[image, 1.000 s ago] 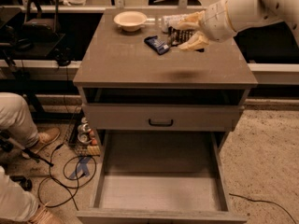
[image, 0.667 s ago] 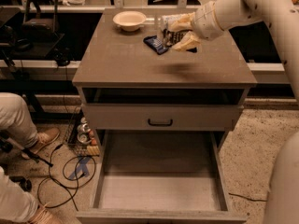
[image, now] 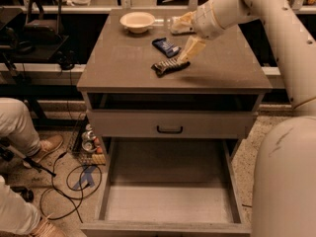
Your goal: Pick rxbar chocolate from middle drawer and place on counter
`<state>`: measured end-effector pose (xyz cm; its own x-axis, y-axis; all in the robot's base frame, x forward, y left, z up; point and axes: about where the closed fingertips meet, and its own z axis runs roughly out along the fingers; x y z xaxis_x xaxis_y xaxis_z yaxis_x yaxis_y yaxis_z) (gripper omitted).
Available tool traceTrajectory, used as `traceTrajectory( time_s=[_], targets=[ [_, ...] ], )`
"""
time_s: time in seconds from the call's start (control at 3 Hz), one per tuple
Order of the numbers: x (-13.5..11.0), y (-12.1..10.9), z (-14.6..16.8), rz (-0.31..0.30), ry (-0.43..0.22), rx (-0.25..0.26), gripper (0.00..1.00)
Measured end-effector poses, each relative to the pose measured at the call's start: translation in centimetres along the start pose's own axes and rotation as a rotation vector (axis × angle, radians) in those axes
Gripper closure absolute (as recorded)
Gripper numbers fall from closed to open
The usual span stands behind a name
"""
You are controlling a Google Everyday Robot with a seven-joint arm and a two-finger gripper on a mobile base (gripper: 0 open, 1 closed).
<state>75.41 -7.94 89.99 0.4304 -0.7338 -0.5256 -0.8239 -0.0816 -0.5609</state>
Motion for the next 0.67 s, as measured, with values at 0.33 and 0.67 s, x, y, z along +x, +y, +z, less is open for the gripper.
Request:
traceTrajectory(
  time_s=[0.33,0.67],
  targets=[
    [0.1,-0.3,-0.7,0.006,0.017,0.0,0.0],
    [0.3,0.1,-4.0,0.029,0.05,0.038,0.0]
  ],
)
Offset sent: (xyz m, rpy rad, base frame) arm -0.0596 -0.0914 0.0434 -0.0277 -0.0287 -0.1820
